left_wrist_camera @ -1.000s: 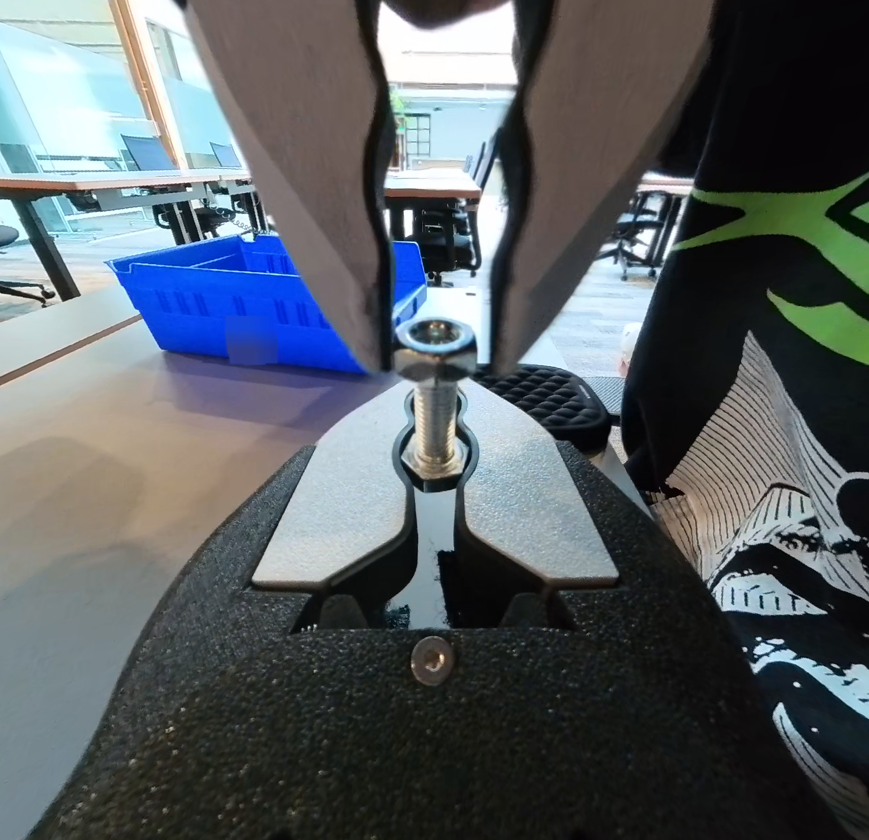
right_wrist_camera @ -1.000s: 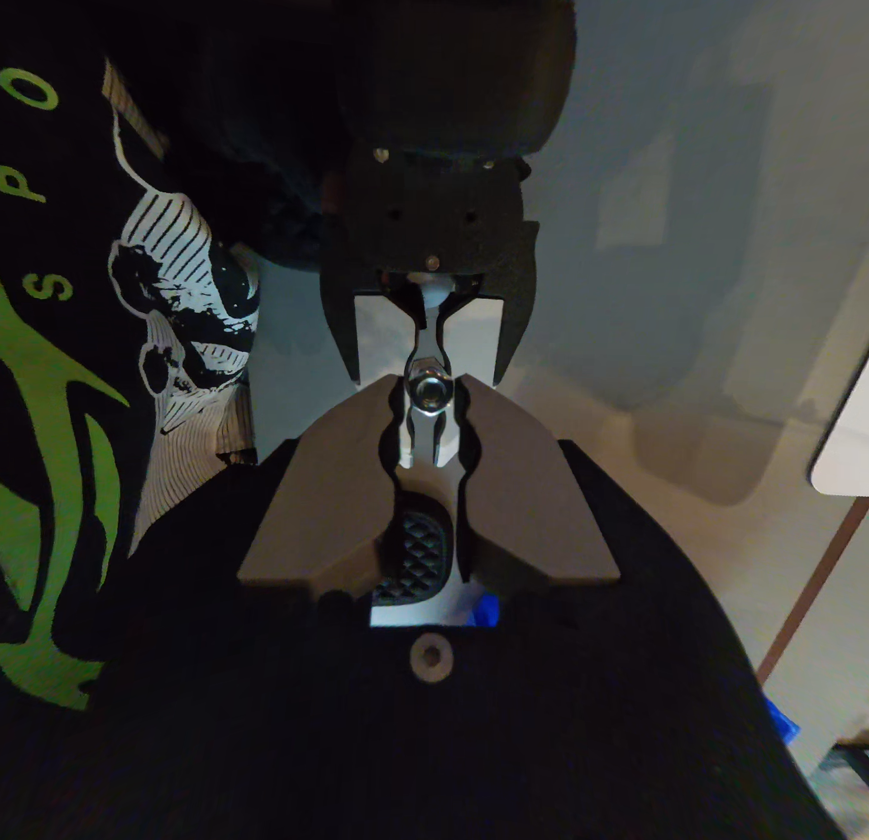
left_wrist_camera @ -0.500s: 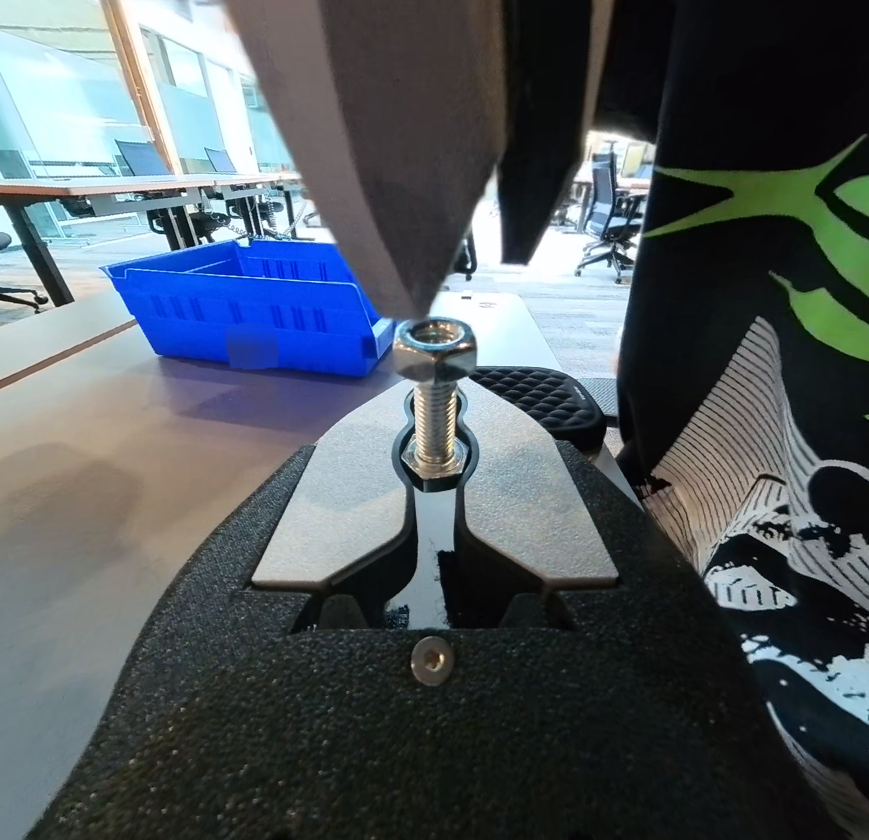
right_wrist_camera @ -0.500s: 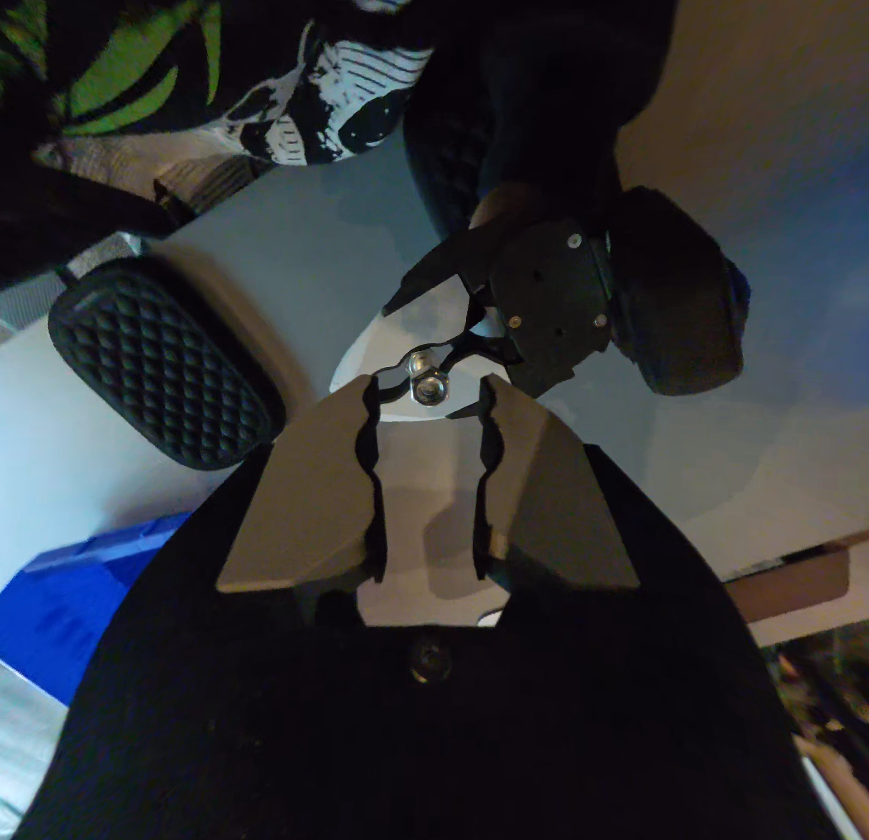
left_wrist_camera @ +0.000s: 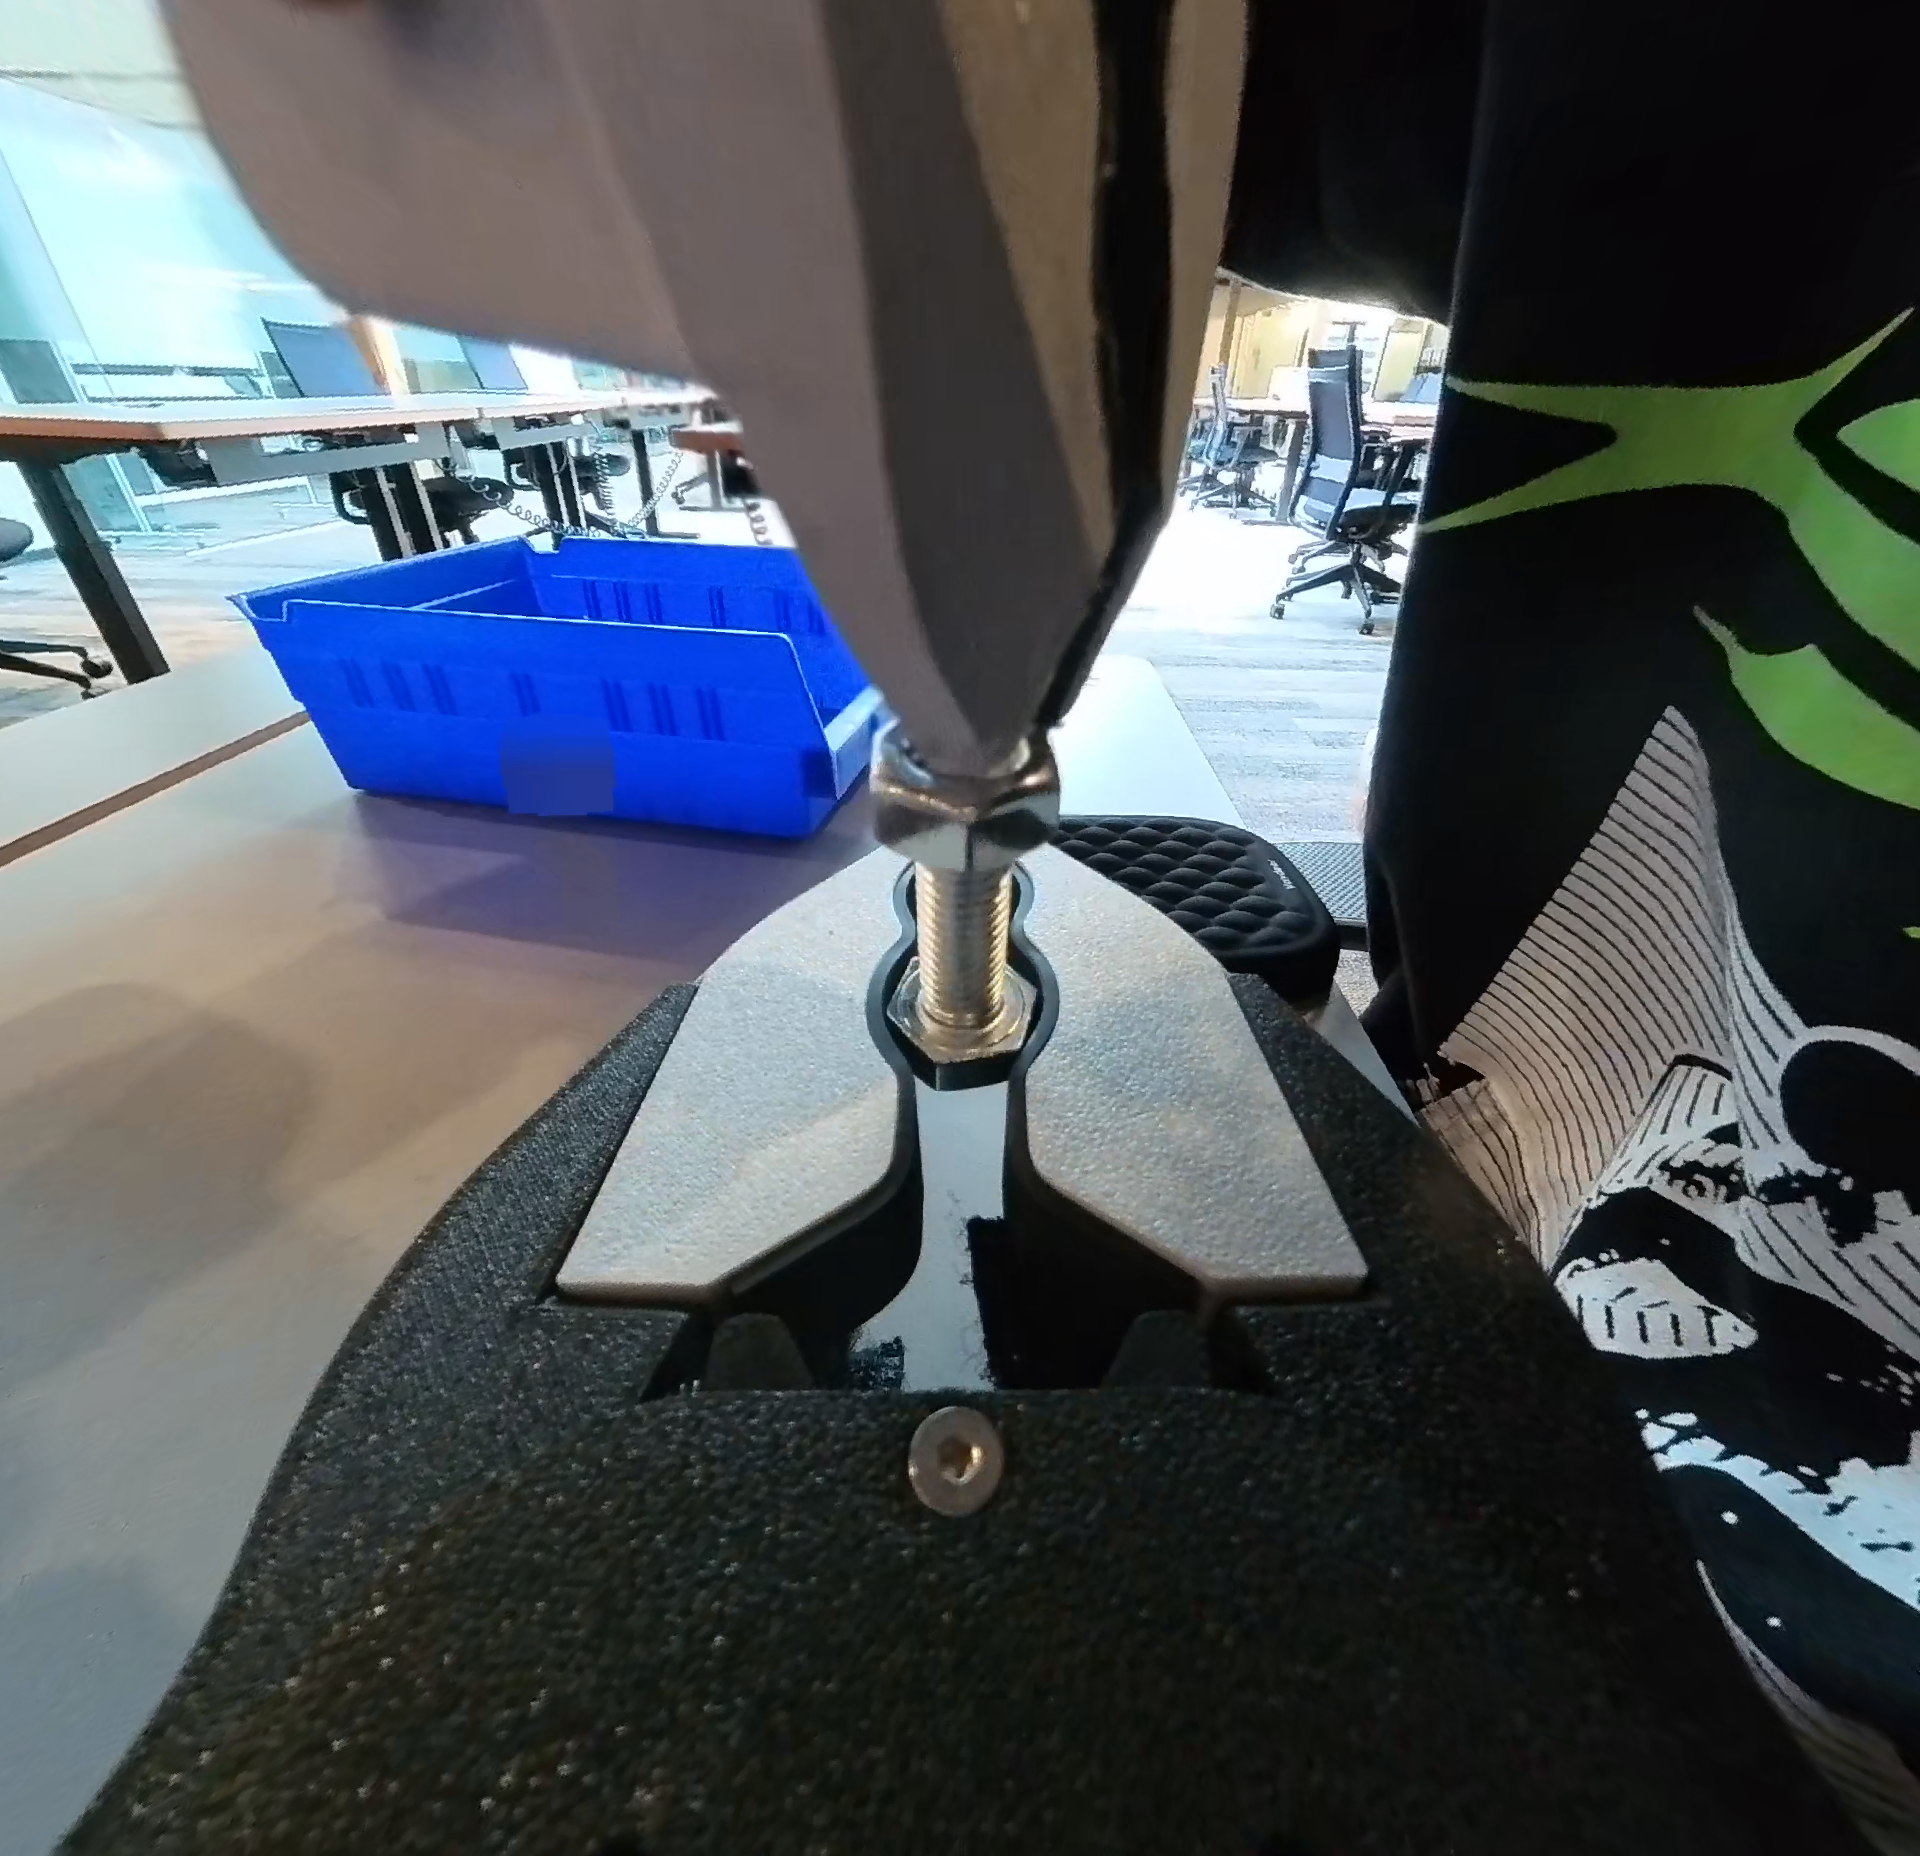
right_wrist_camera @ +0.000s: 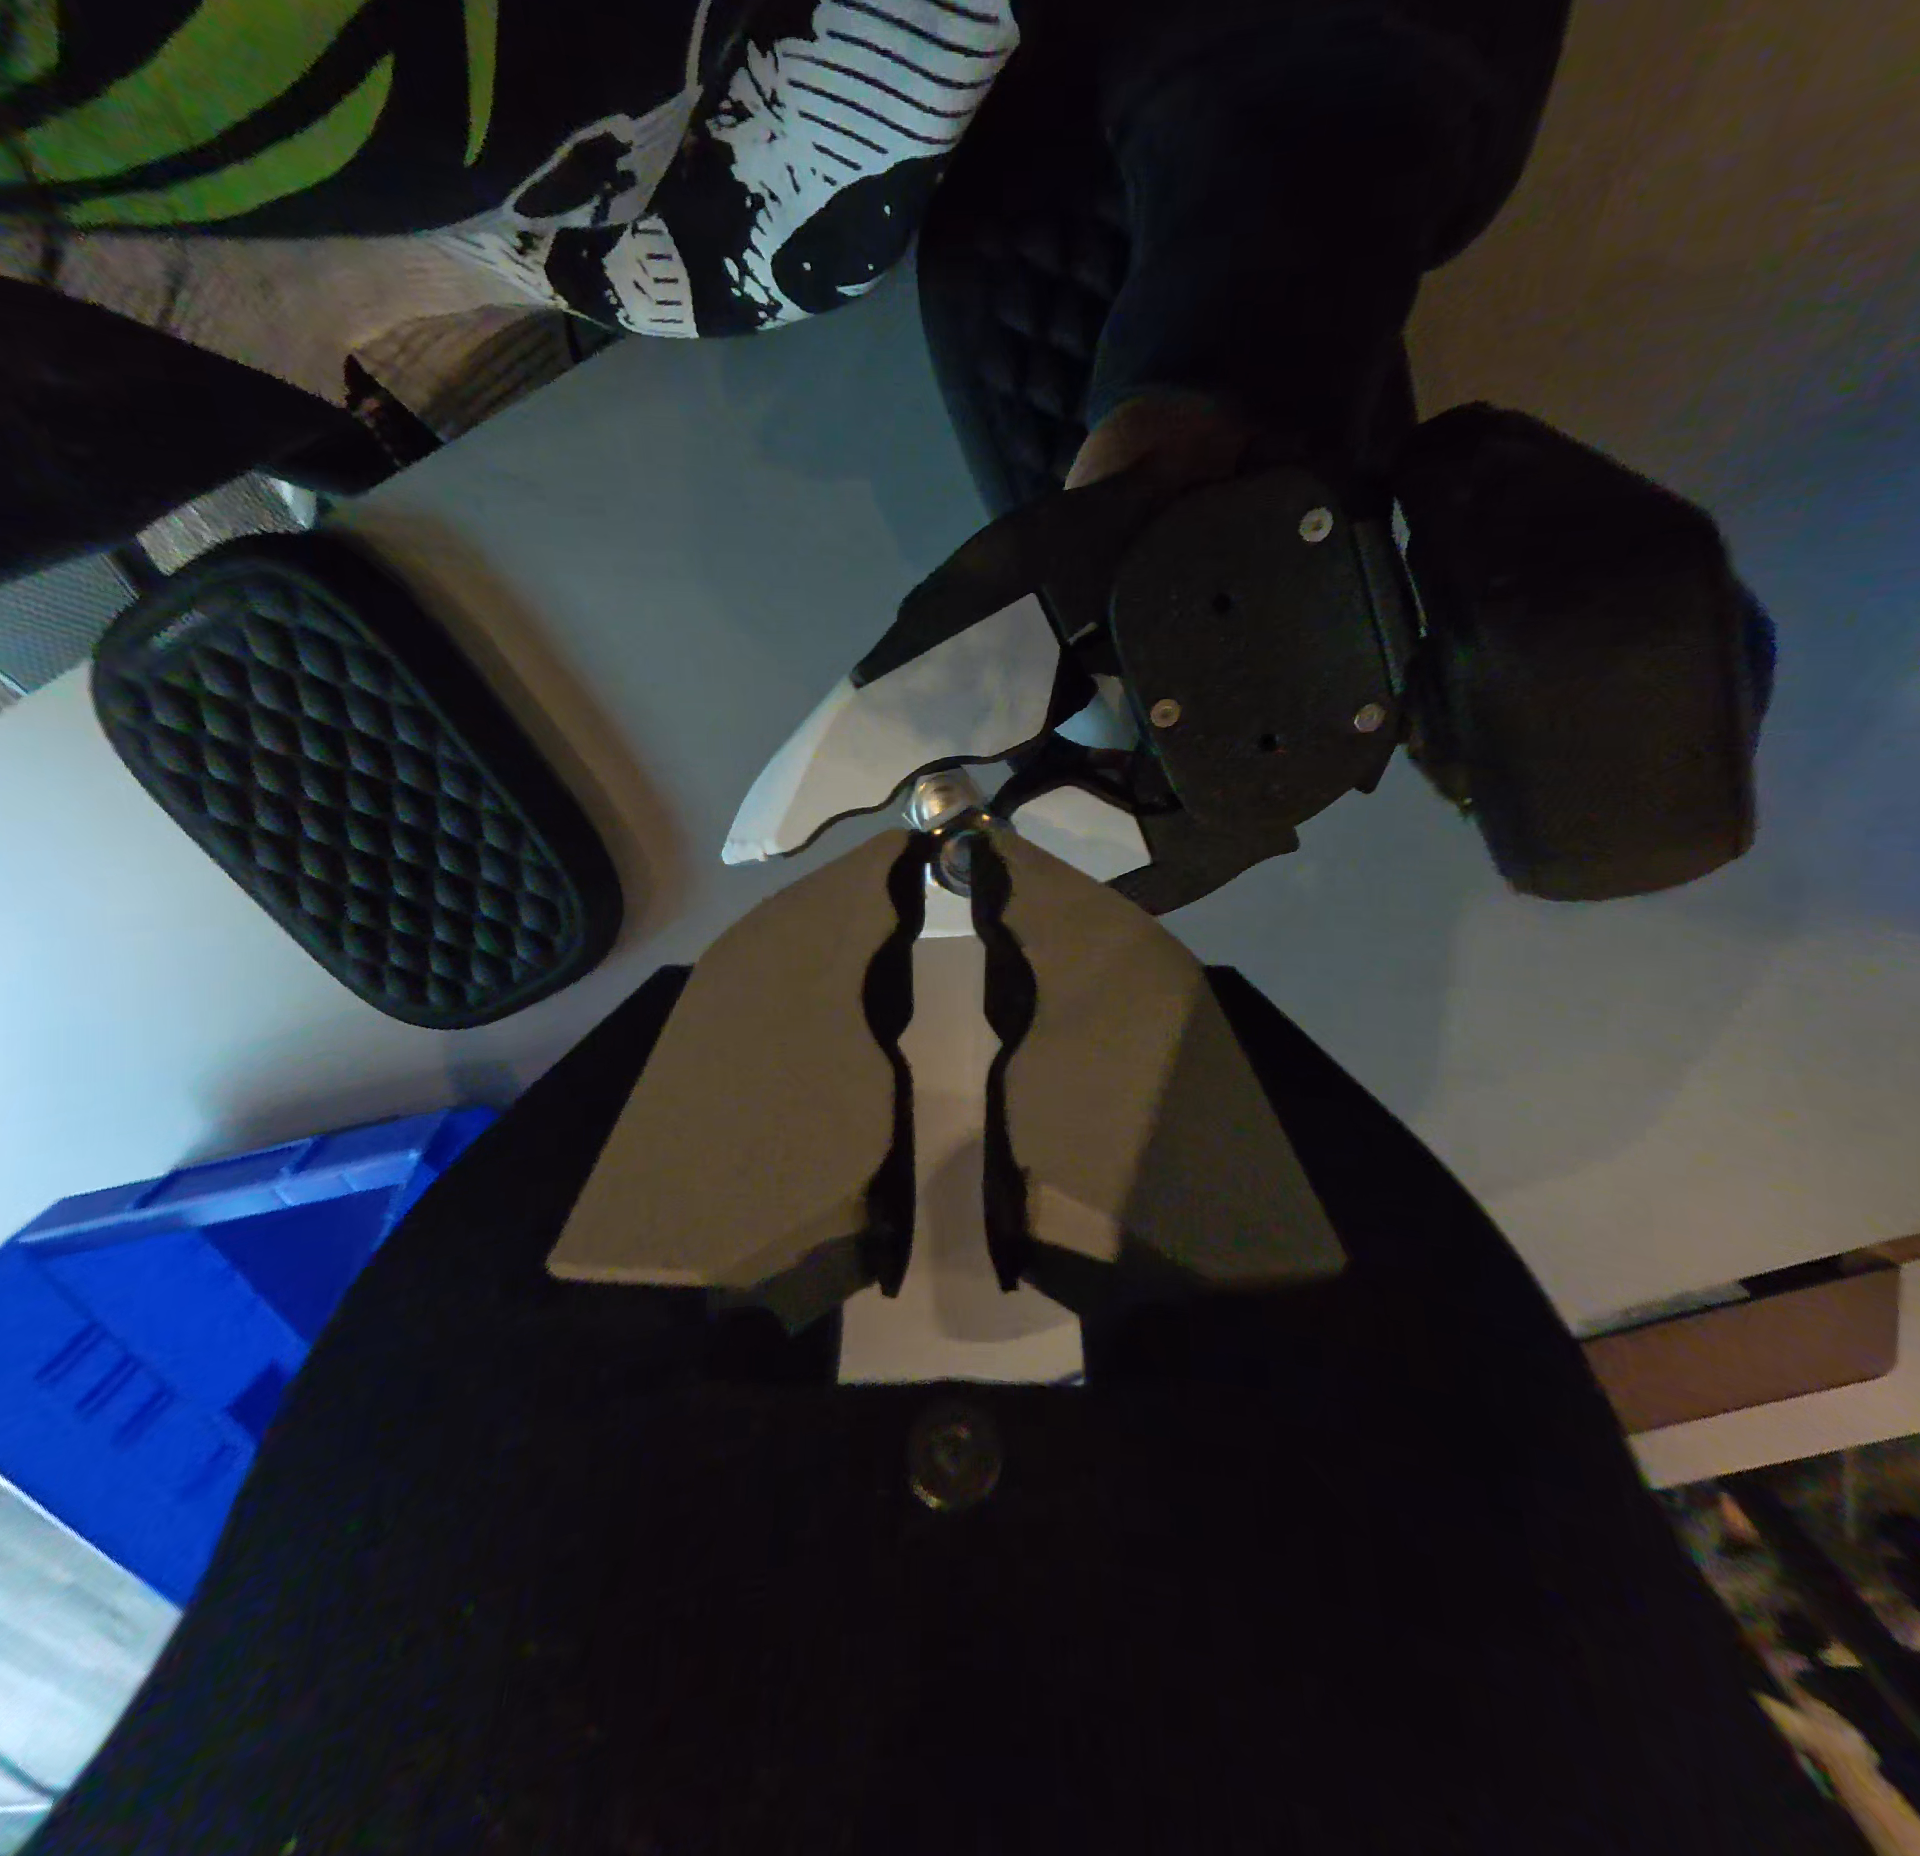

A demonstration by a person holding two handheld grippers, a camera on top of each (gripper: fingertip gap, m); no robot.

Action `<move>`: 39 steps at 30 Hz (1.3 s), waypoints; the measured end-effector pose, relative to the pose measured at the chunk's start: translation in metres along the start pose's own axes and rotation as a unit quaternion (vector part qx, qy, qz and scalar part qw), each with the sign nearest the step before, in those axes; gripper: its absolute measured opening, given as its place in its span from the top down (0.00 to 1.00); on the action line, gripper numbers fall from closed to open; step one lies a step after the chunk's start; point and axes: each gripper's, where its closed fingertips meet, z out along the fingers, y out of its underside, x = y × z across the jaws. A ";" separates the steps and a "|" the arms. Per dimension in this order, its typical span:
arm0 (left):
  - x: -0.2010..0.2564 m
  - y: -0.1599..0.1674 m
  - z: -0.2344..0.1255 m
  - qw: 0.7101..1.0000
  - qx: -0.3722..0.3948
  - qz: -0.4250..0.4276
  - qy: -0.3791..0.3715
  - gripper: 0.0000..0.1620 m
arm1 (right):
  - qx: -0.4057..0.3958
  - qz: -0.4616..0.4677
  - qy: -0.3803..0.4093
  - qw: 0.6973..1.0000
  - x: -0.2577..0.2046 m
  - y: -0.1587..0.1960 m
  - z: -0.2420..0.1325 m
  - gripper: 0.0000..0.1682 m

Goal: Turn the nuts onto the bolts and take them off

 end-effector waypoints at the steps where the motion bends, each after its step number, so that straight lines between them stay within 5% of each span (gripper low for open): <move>1: 0.000 0.000 0.000 1.000 0.000 0.000 0.000 0.93 | 0.000 0.010 -0.002 1.000 -0.001 0.001 0.001 0.97; 16: 0.002 0.003 0.001 1.000 -0.010 0.007 0.004 0.93 | 0.000 0.039 -0.027 0.999 -0.002 0.002 0.002 0.84; 25: -0.002 0.002 0.000 1.000 -0.011 0.005 -0.010 0.93 | -0.003 0.123 -0.006 0.992 -0.001 0.007 0.006 0.90; 28: -0.005 0.003 -0.001 1.000 -0.012 0.003 -0.018 0.93 | -0.008 0.232 0.019 0.973 0.000 0.008 0.006 0.90; 33: -0.005 0.006 0.001 1.000 -0.021 0.002 -0.022 0.93 | -0.009 0.447 0.048 0.893 -0.004 0.010 0.008 0.90; 39: -0.004 0.005 0.001 1.000 -0.020 0.003 -0.019 0.93 | 0.027 0.502 0.083 0.860 -0.002 0.007 0.006 0.87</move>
